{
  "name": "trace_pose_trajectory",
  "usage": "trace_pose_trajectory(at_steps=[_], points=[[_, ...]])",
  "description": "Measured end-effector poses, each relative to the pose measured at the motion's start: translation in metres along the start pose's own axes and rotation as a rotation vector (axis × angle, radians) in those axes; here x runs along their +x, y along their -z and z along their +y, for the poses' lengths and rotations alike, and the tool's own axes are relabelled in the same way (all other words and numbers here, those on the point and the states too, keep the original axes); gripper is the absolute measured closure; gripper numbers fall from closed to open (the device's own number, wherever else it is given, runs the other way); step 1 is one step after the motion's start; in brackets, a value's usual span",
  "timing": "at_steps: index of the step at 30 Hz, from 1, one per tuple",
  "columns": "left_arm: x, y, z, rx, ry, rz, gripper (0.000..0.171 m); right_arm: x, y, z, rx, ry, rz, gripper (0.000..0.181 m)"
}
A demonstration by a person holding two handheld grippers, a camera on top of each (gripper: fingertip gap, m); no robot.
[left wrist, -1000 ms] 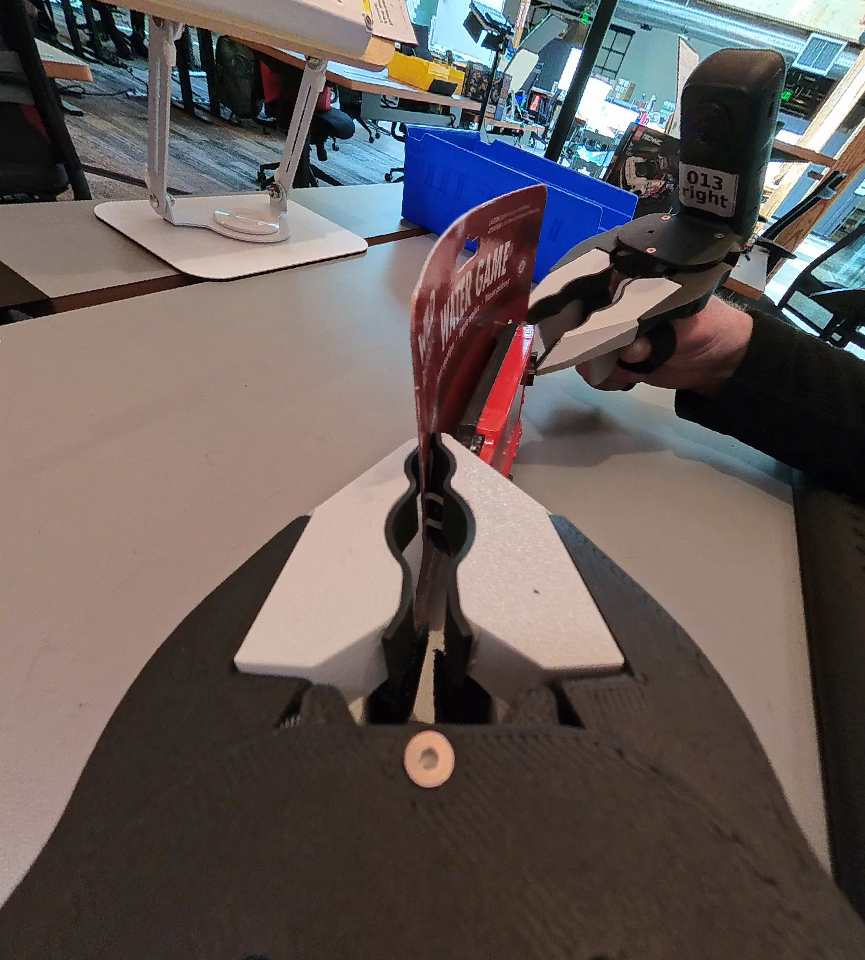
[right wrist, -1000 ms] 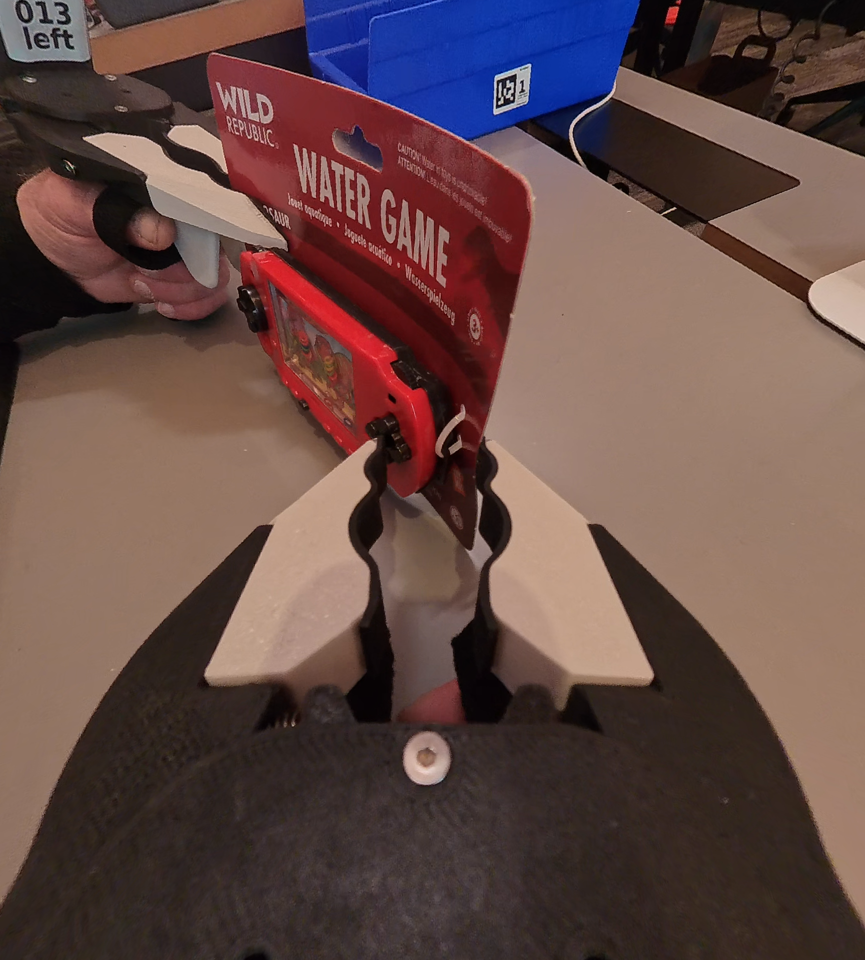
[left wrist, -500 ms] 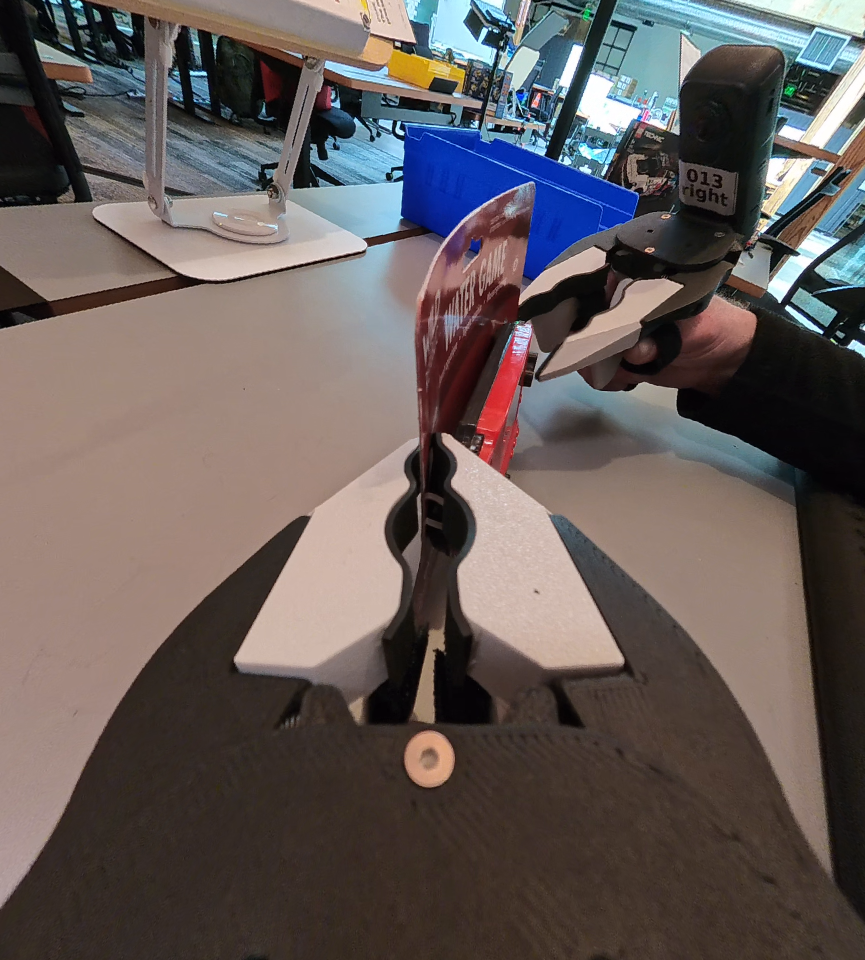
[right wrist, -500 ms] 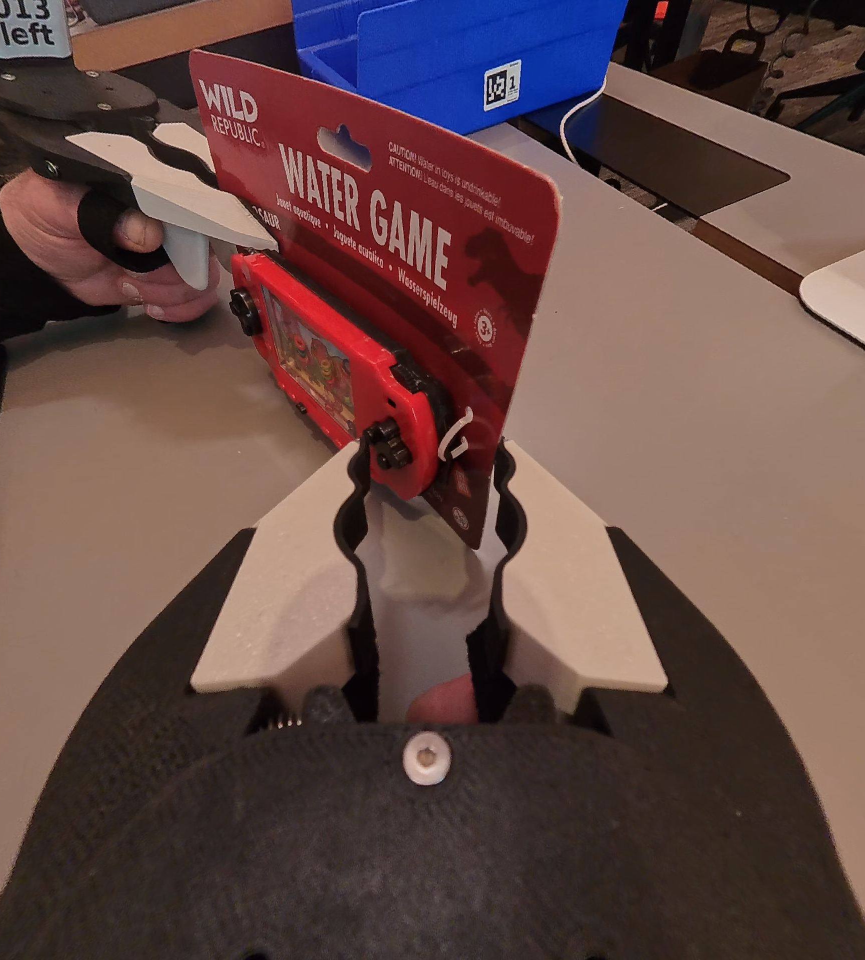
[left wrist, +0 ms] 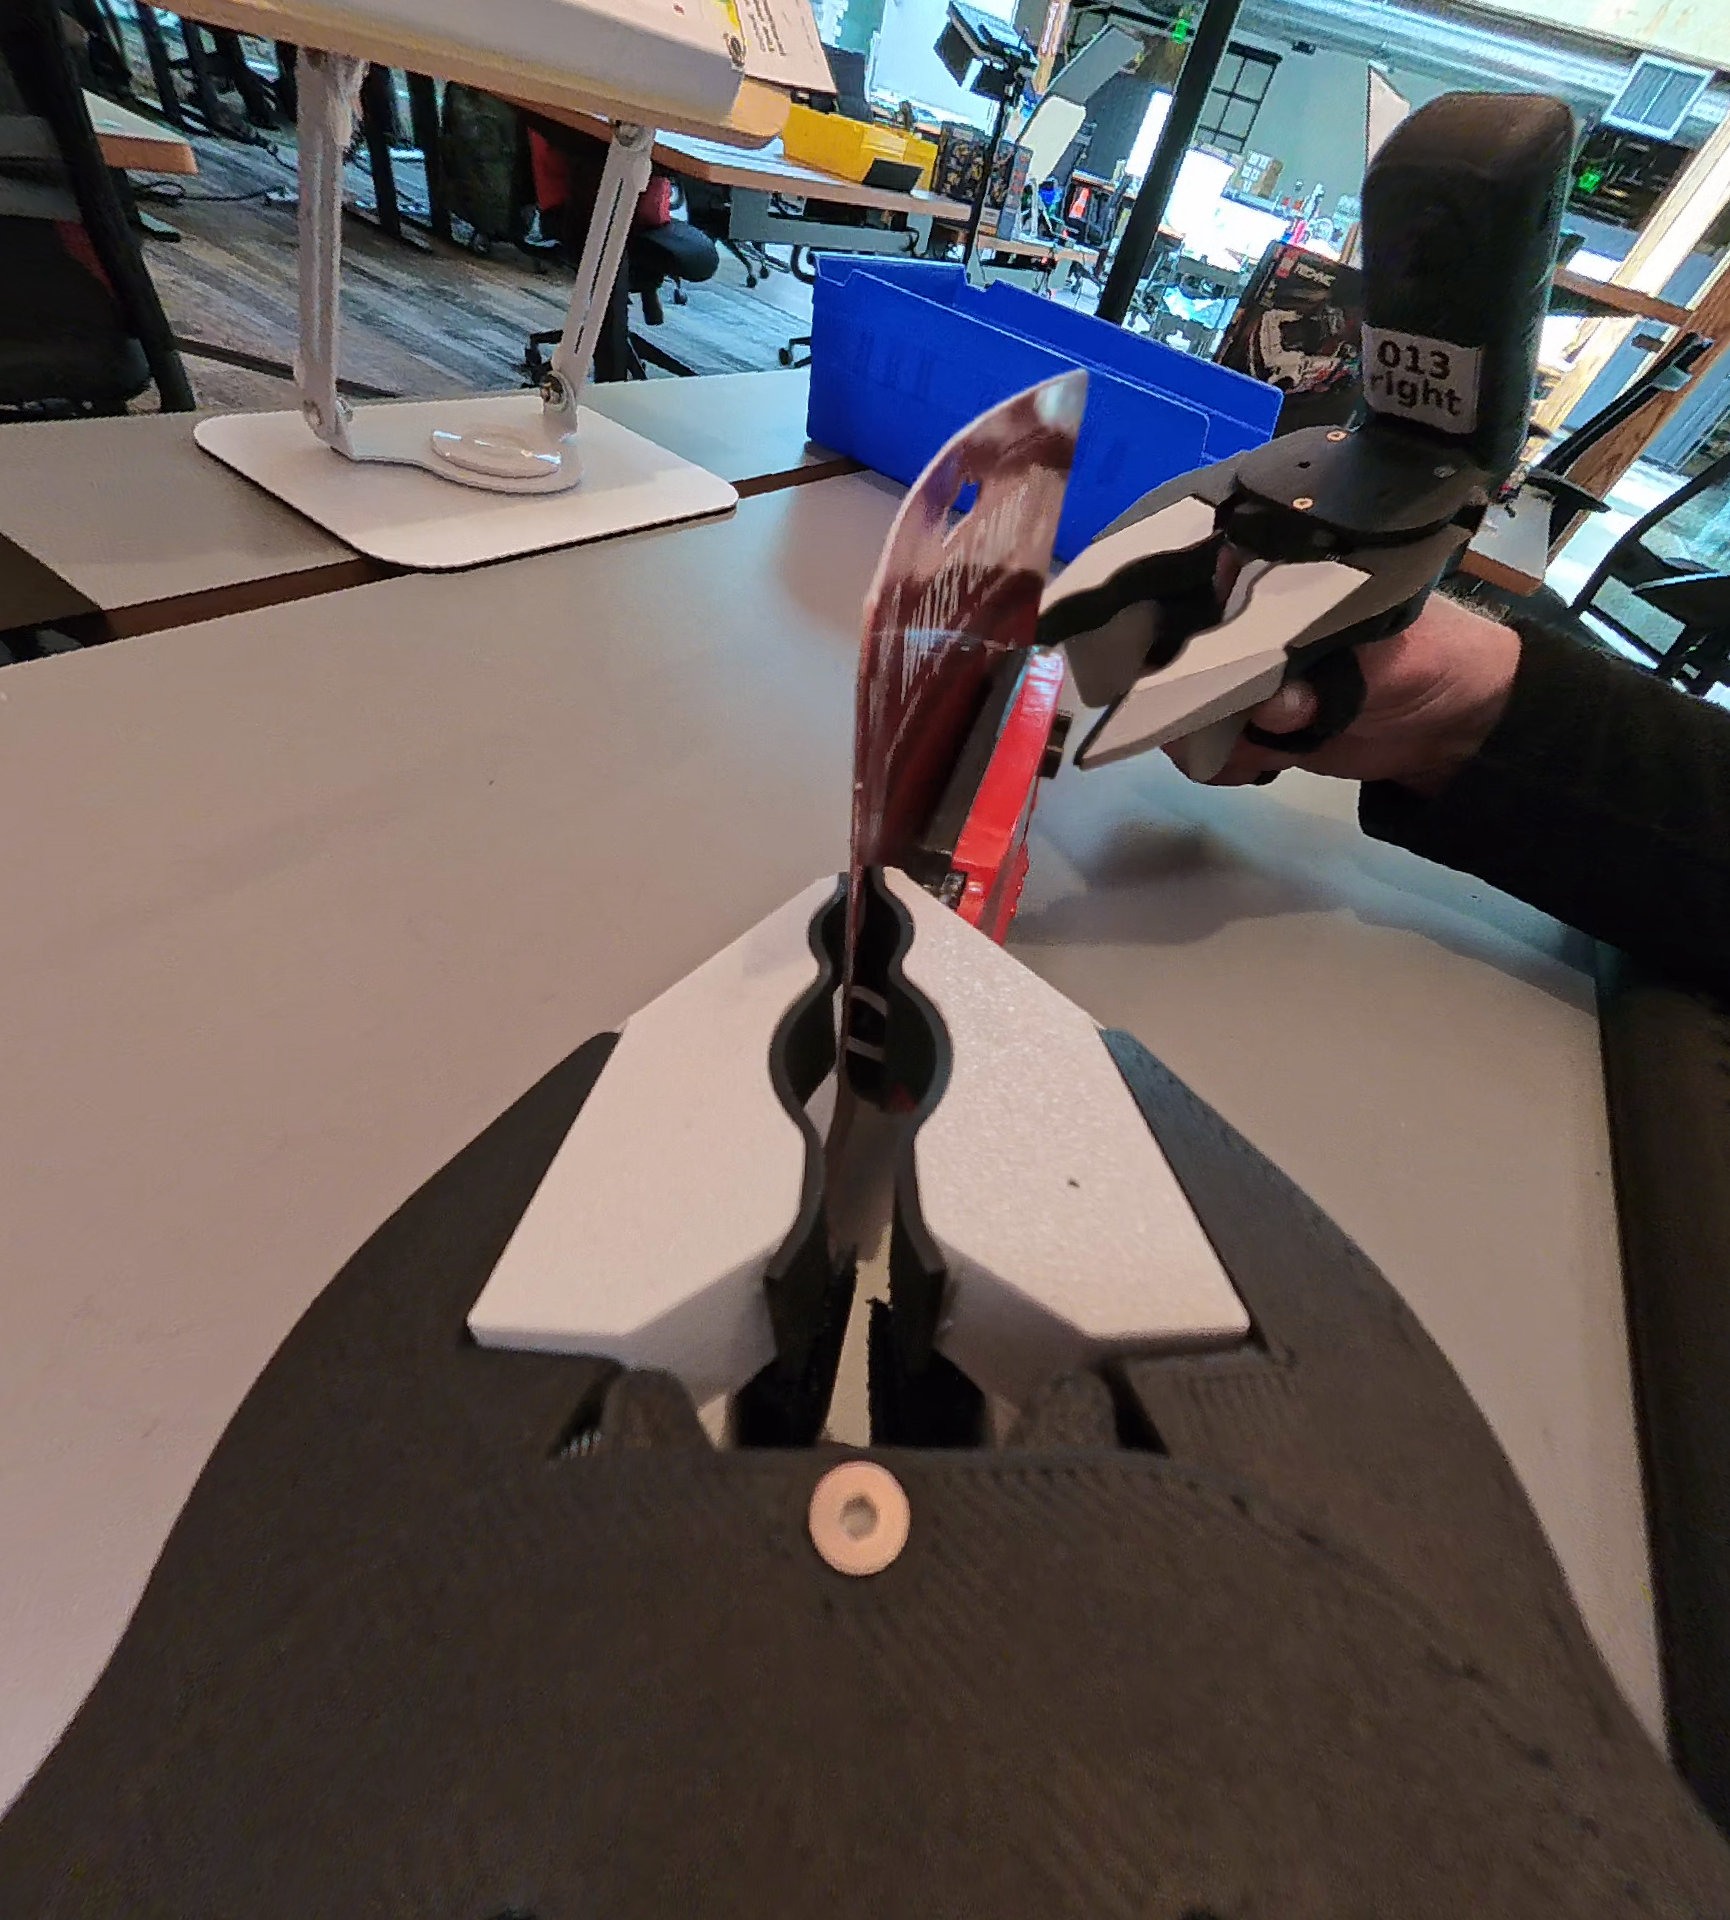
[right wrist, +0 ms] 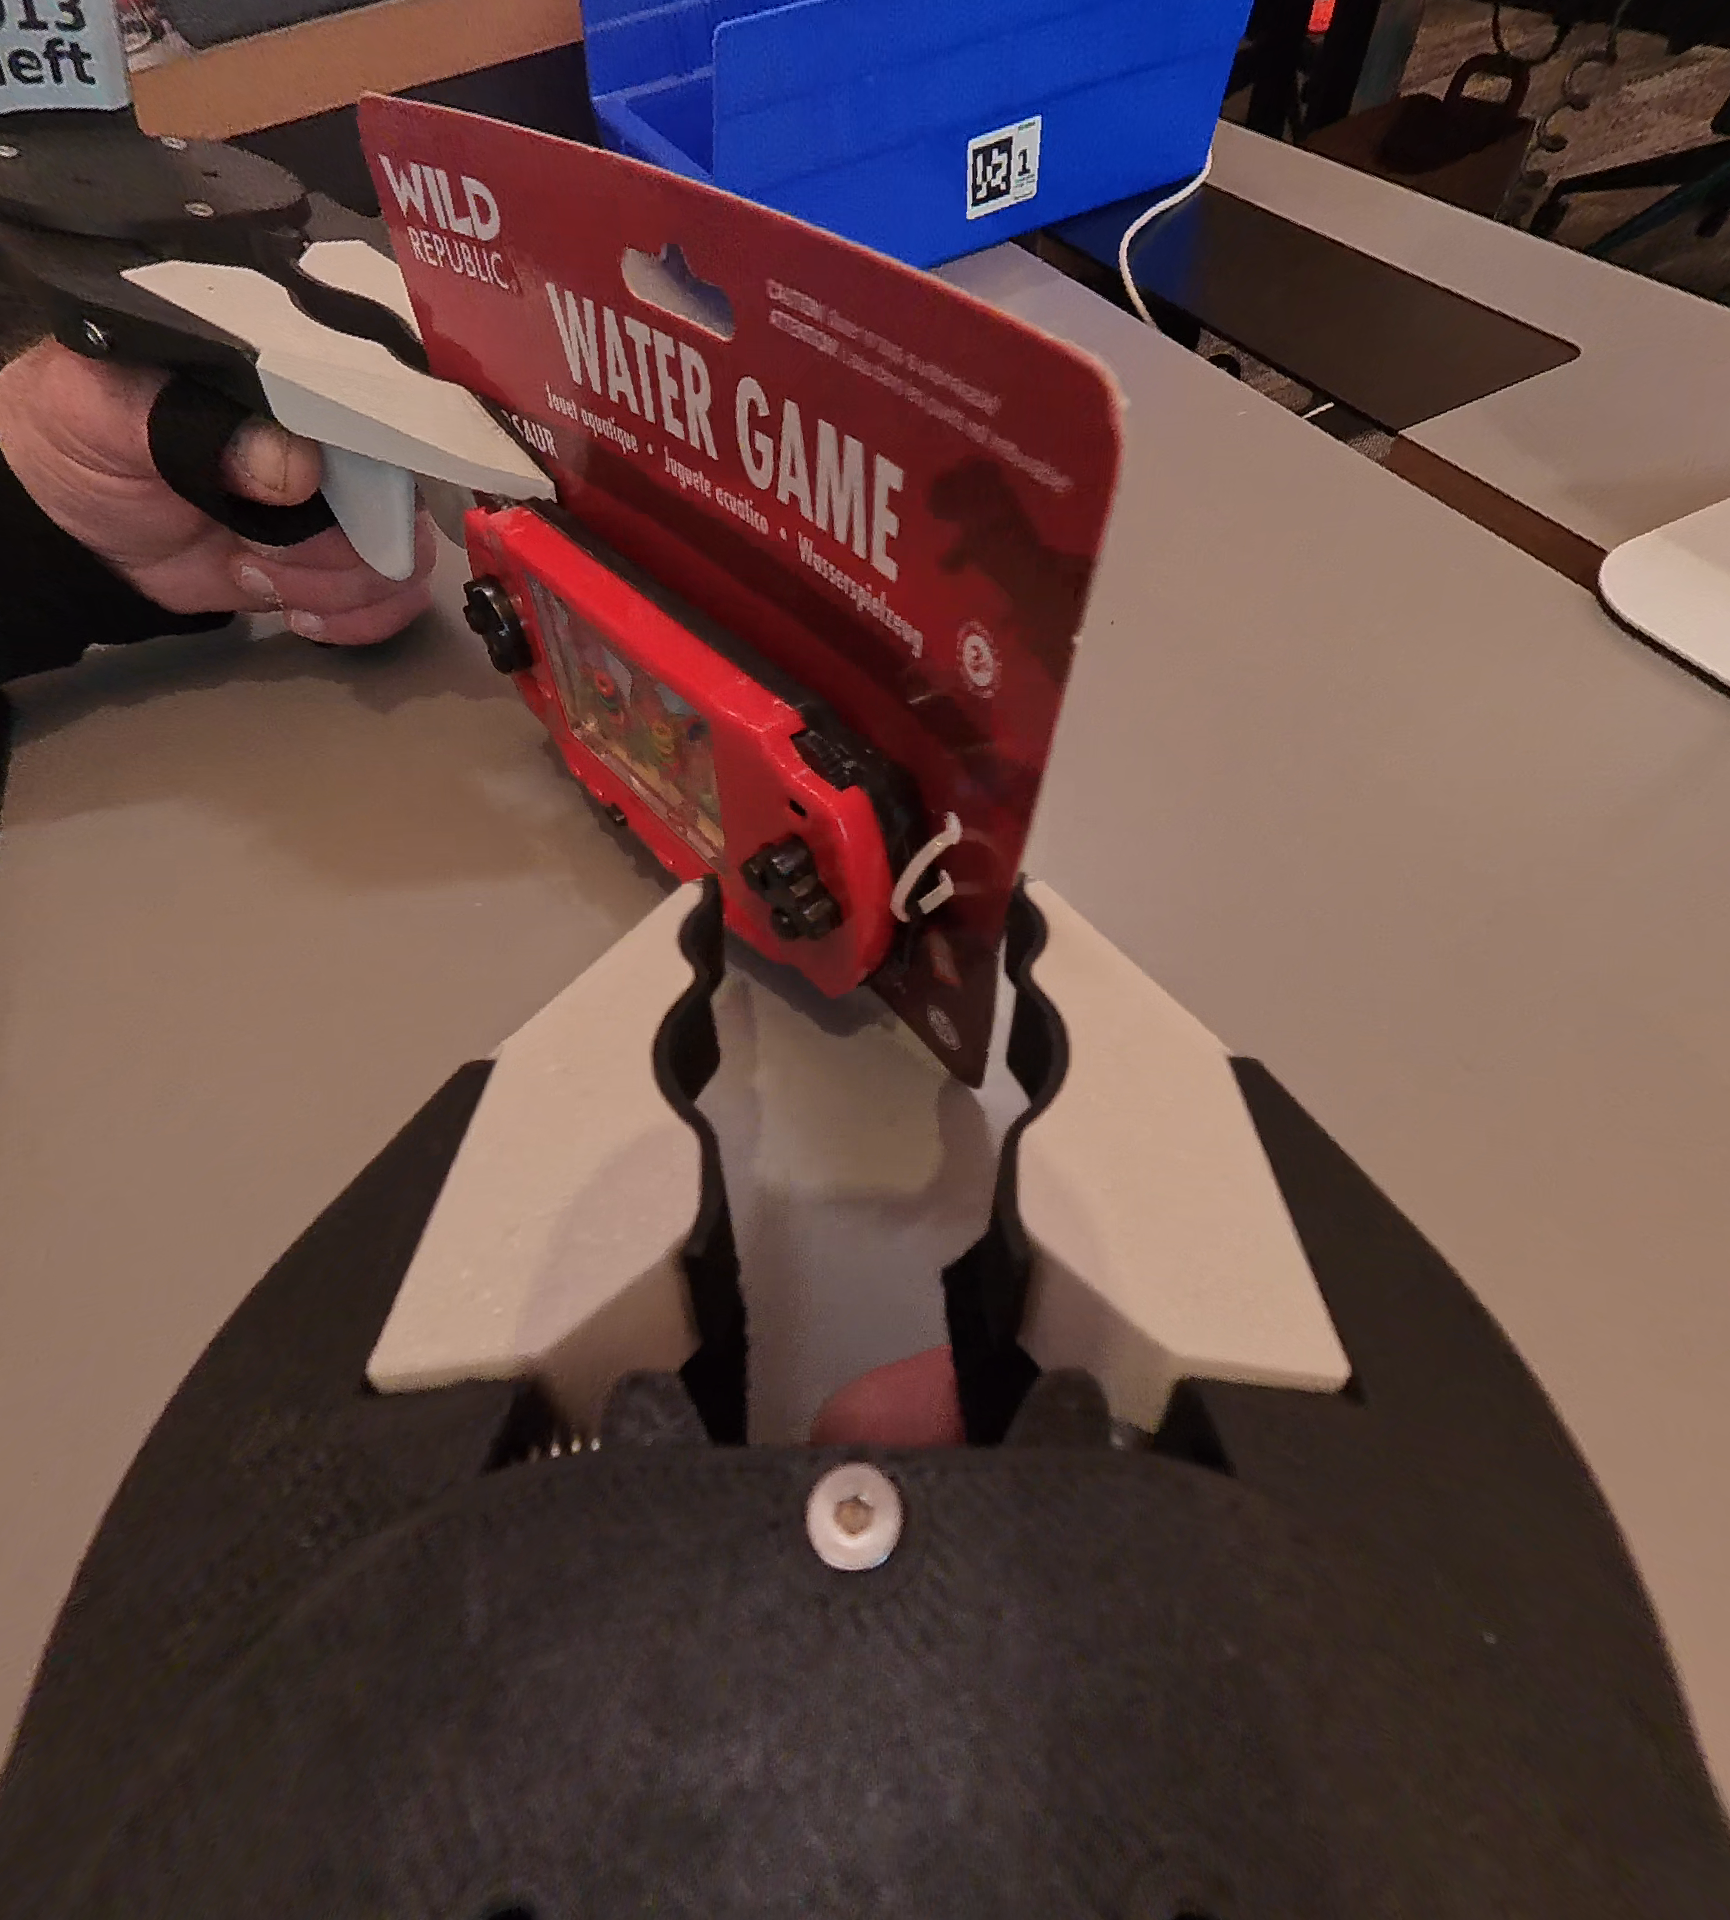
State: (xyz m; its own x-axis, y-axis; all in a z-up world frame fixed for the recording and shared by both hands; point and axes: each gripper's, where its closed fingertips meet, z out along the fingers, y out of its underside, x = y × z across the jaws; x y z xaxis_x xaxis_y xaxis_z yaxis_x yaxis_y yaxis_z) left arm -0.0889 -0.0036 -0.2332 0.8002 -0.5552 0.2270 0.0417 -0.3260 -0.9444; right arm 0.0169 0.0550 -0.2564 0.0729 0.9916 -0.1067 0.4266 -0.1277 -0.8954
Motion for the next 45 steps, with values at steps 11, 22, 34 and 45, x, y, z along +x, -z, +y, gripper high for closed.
trace_pose_trajectory(at_steps=[11,22,34,45], points=[[0.003,-0.005,0.0,-0.005,-0.003,-0.004,0.171,0.008,0.001,-0.001,0.013,-0.023,0.032,0.134],[0.004,-0.006,0.0,-0.001,0.005,-0.006,0.171,0.009,0.002,-0.001,0.015,-0.032,0.034,0.137],[0.004,-0.007,0.0,0.0,0.008,-0.006,0.171,0.01,0.0,-0.001,0.014,-0.035,0.043,0.13],[0.005,-0.01,0.0,-0.003,0.011,-0.008,0.171,0.011,0.001,-0.001,0.01,-0.038,0.042,0.128]])
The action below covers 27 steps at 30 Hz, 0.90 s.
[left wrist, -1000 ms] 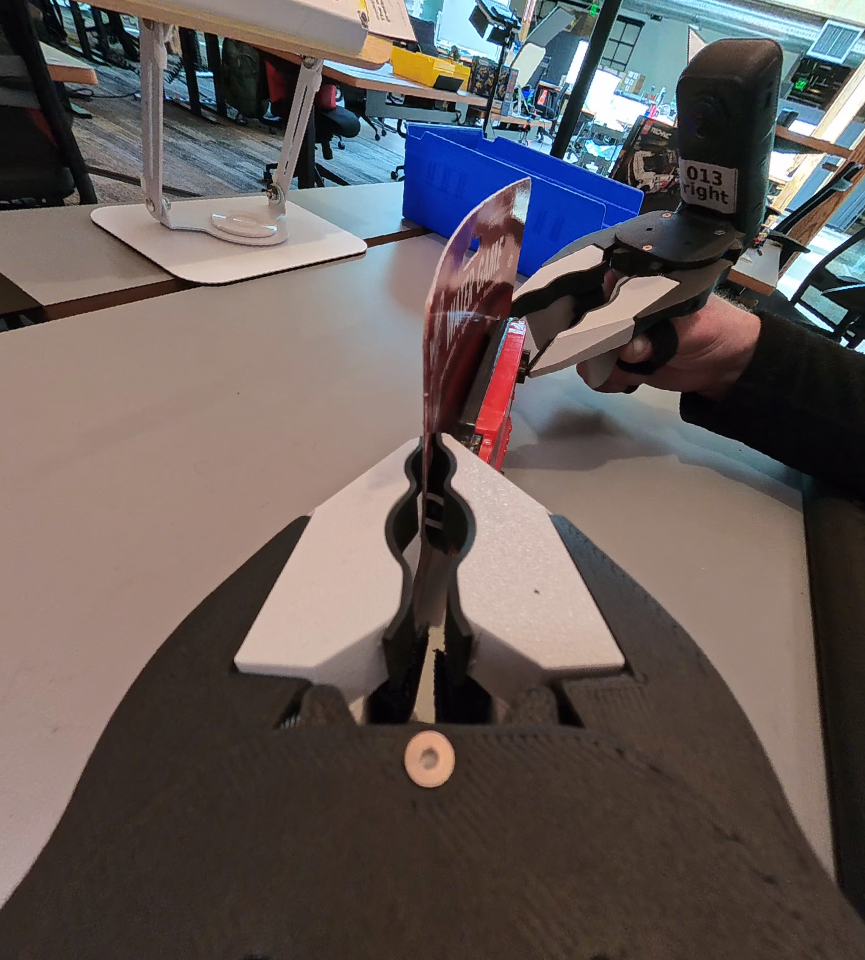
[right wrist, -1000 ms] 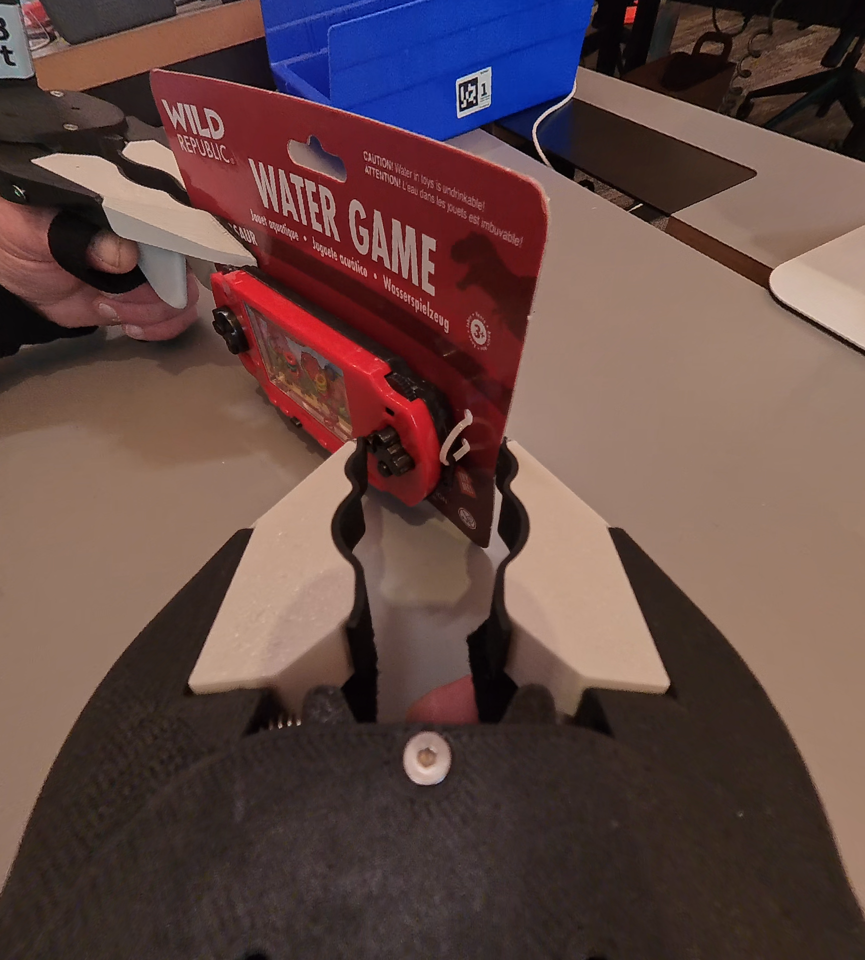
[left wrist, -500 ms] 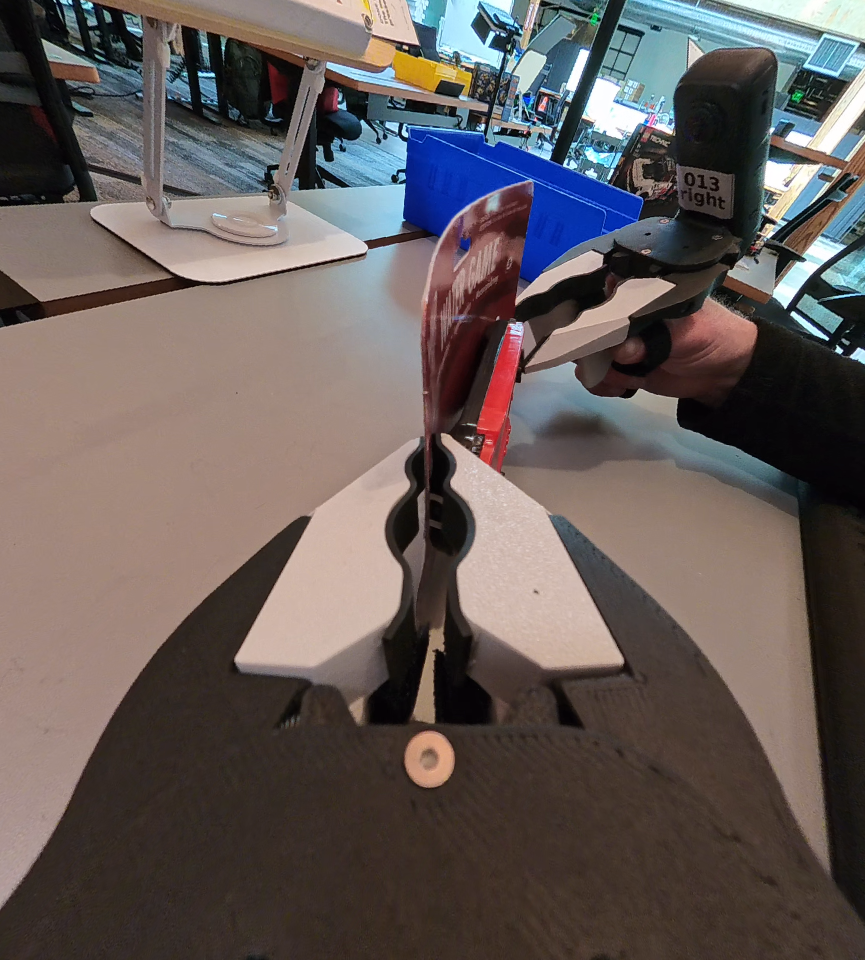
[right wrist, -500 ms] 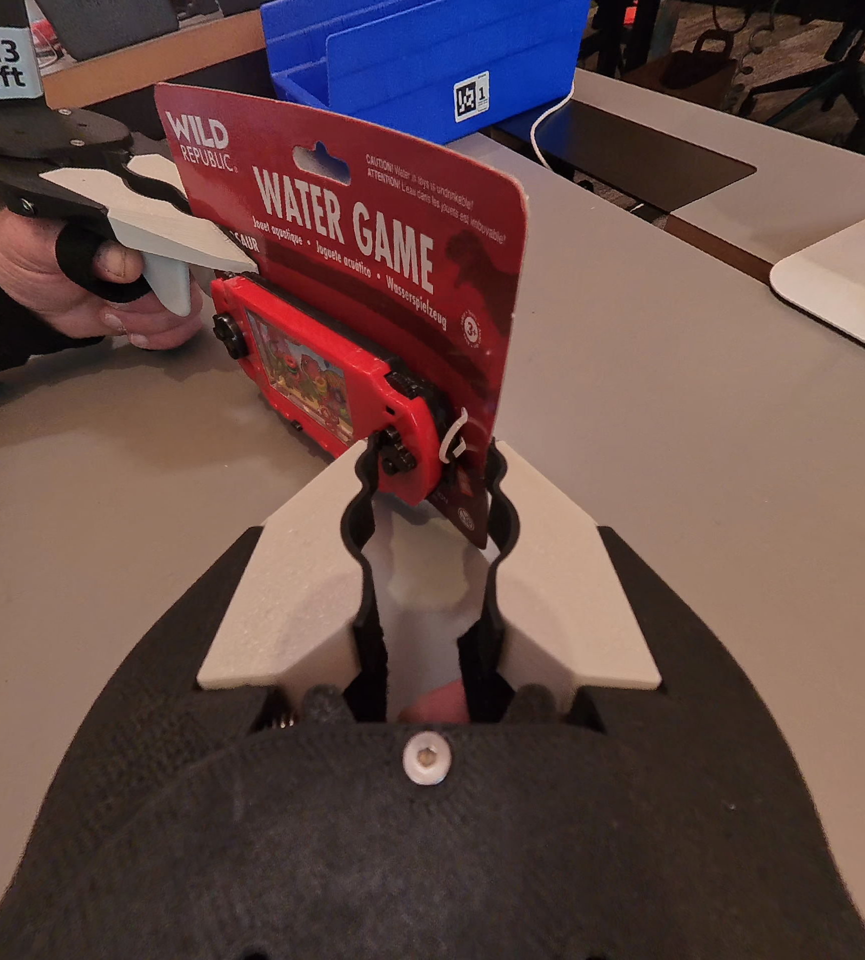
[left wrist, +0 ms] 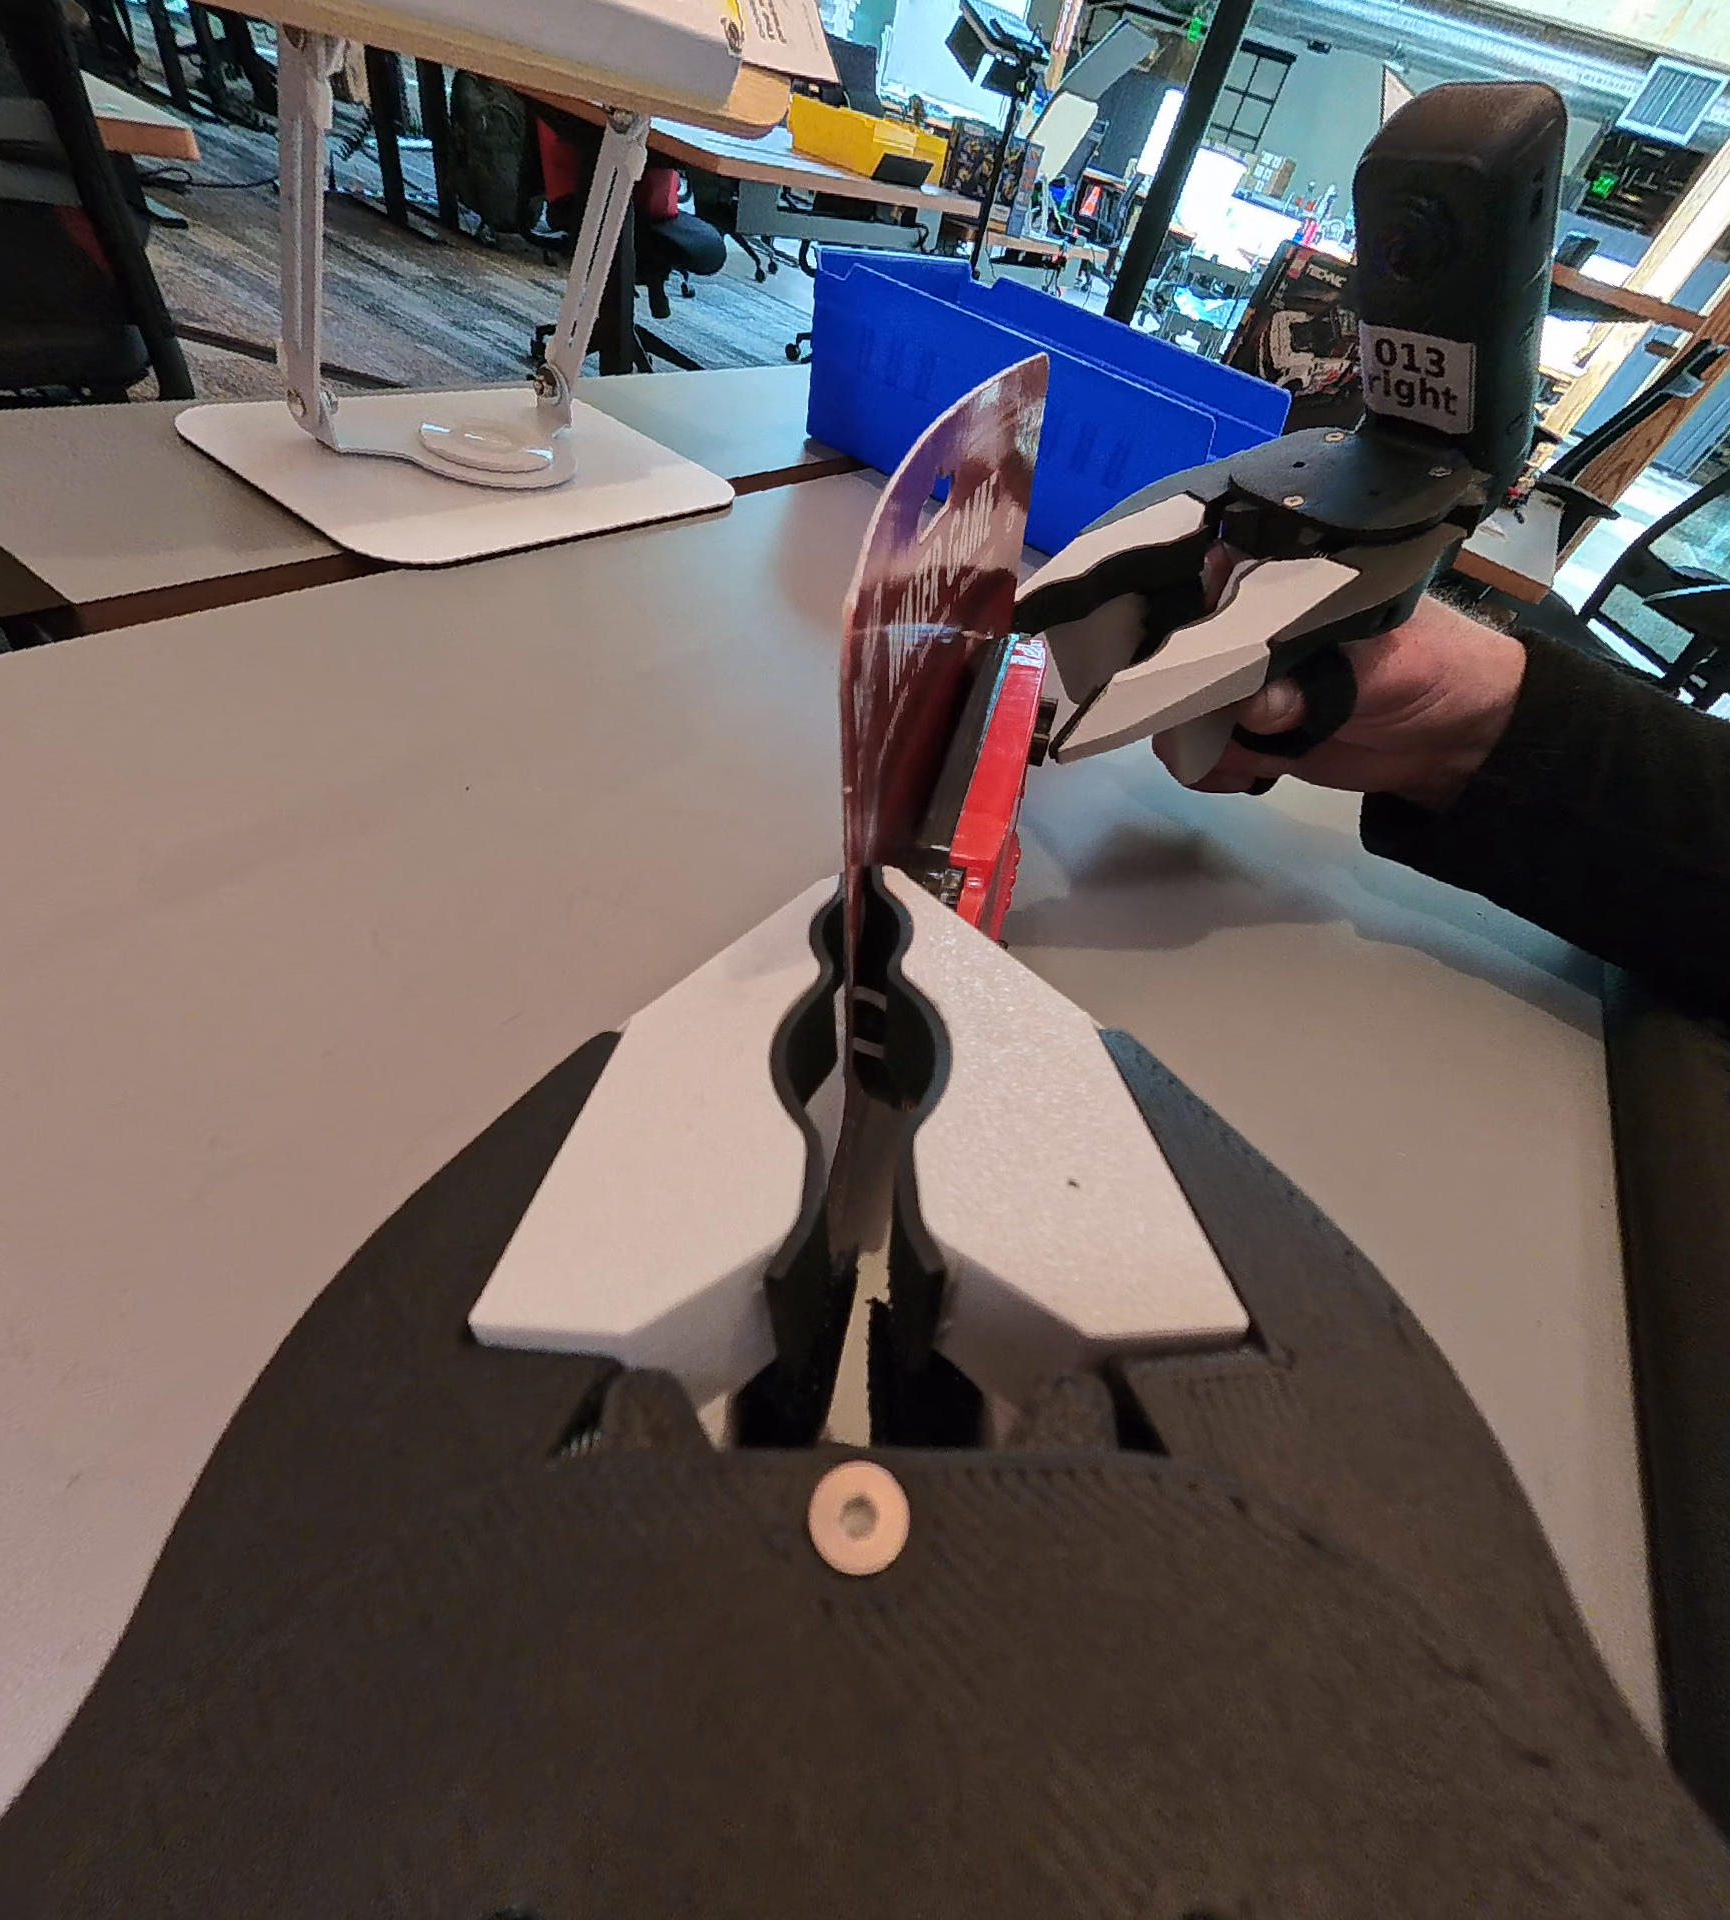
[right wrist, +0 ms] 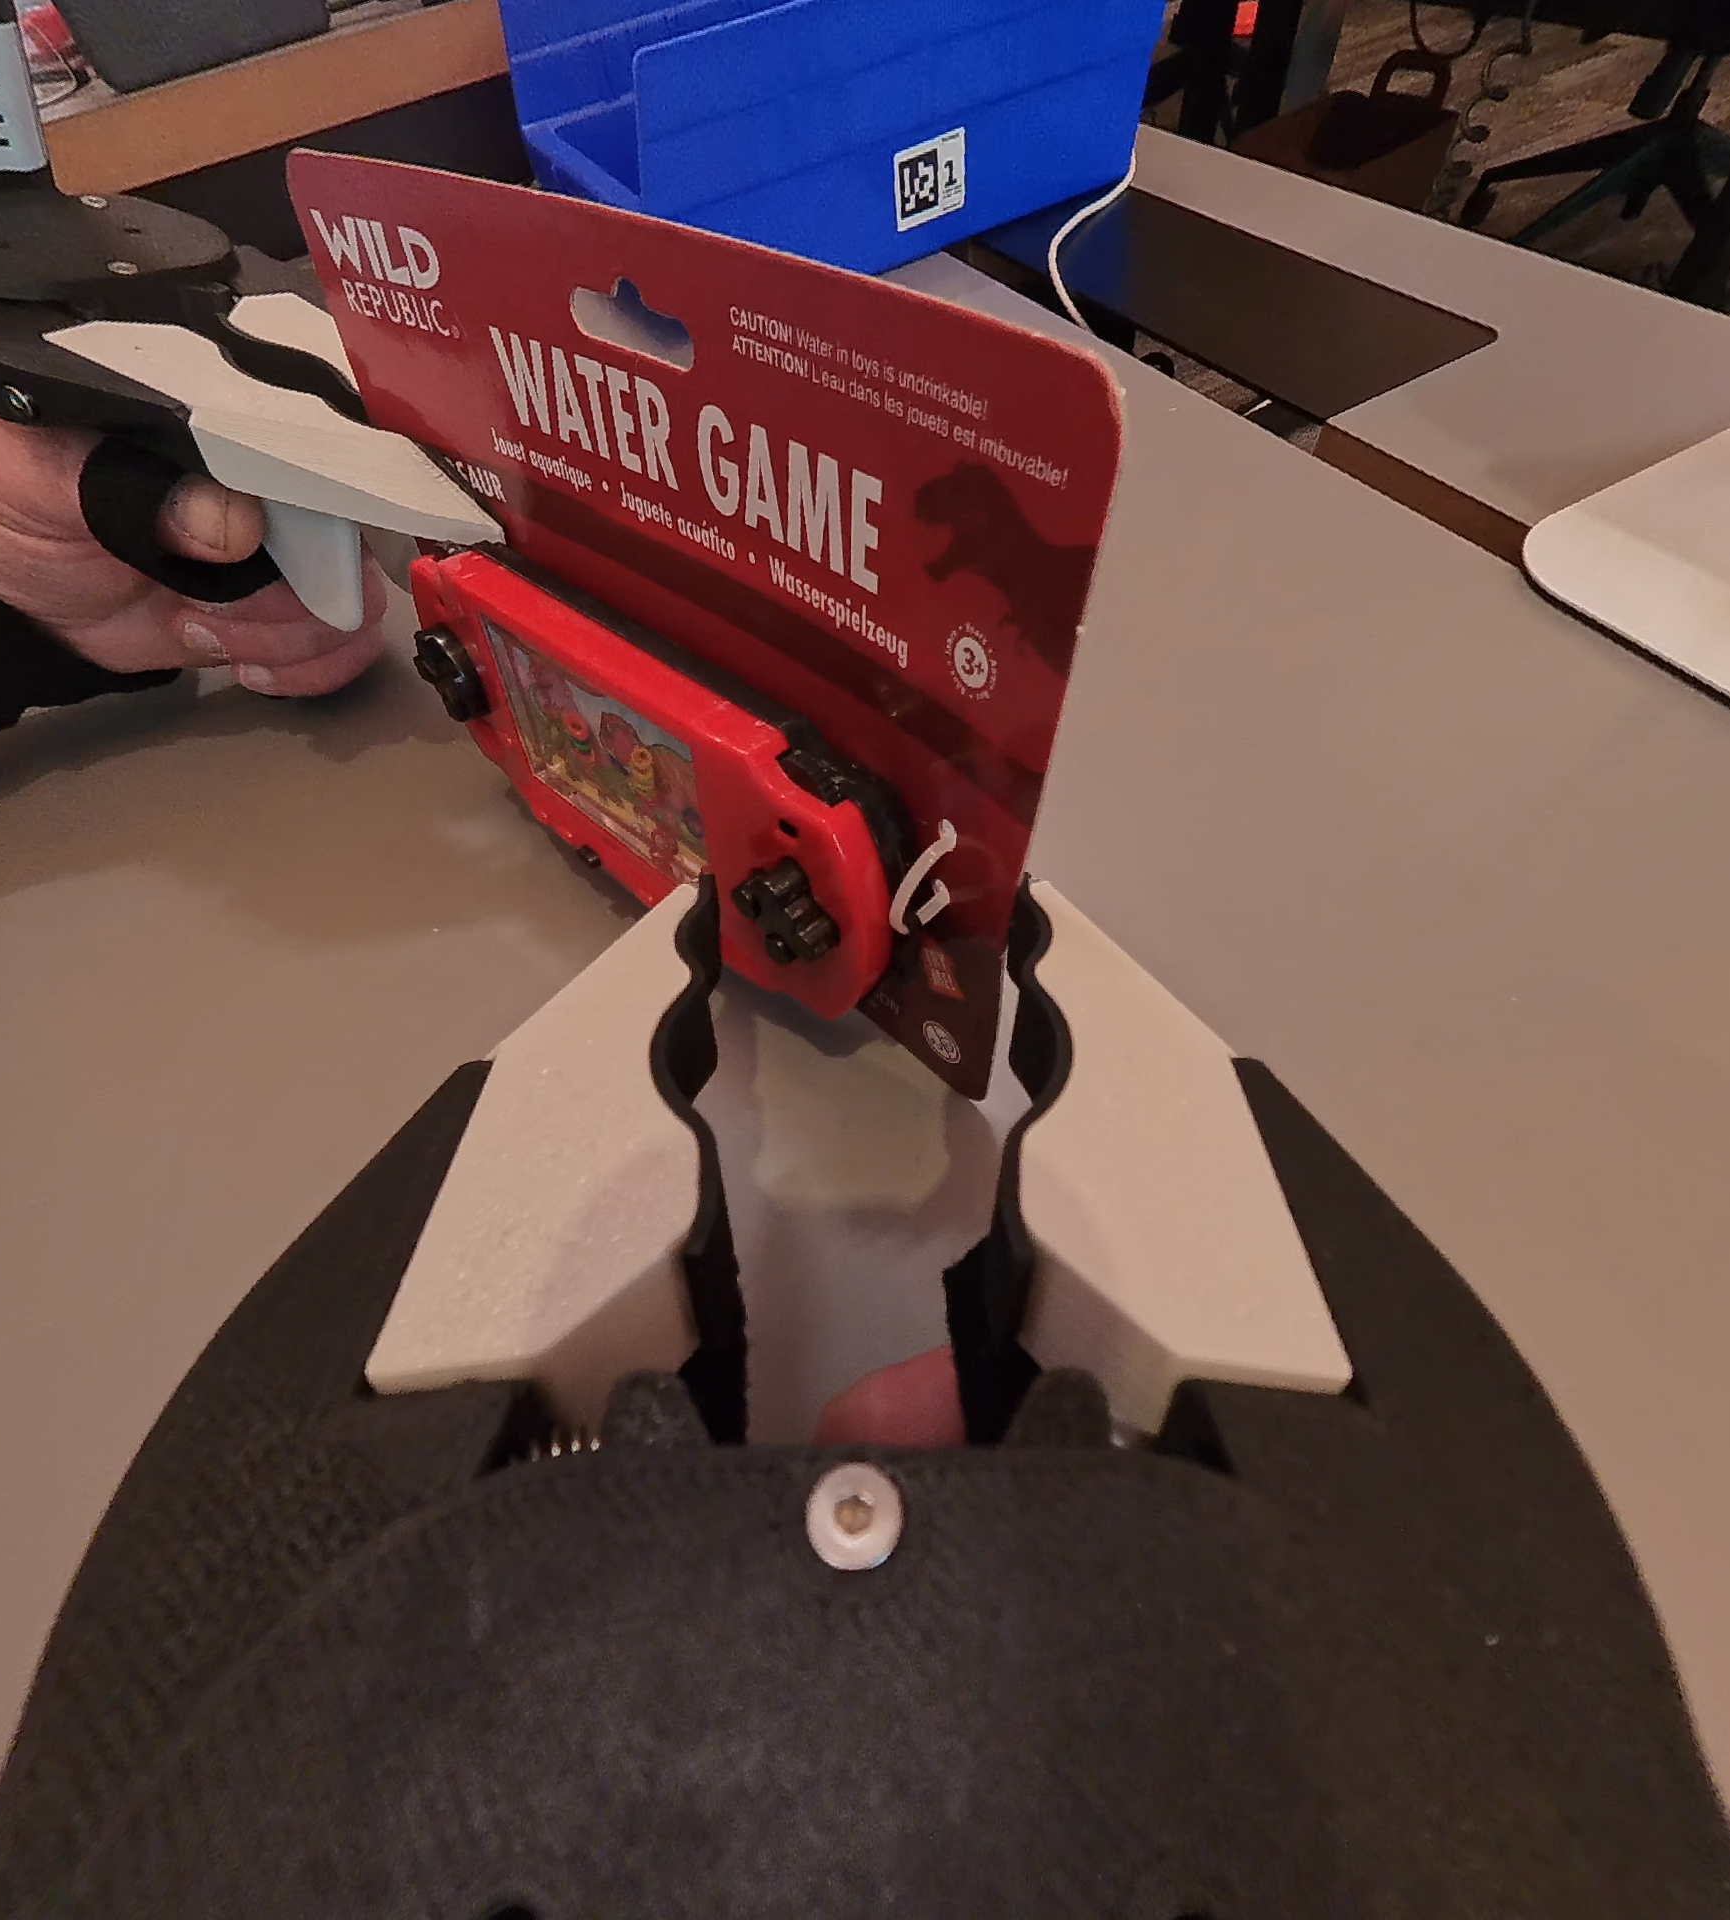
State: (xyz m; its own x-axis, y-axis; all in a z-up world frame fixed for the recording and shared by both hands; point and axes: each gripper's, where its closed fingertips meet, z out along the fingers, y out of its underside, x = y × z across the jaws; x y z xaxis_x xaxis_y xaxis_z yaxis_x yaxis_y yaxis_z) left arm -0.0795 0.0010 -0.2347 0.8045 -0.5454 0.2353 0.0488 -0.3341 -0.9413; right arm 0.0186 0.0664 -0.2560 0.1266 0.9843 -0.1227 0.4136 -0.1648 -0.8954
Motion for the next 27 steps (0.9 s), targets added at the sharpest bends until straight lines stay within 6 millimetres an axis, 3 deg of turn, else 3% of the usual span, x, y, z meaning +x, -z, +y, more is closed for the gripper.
trace_pose_trajectory(at_steps=[13,27], points=[[0.0006,-0.0012,-0.0002,0.003,-0.004,-0.005,0.171,-0.0006,0.0011,0.0016,-0.015,0.017,0.003,0.123],[0.0085,0.0006,0.0013,-0.002,-0.08,-0.008,0.171,0.0002,0.0048,0.0057,-0.037,0.085,0.025,0.131]])
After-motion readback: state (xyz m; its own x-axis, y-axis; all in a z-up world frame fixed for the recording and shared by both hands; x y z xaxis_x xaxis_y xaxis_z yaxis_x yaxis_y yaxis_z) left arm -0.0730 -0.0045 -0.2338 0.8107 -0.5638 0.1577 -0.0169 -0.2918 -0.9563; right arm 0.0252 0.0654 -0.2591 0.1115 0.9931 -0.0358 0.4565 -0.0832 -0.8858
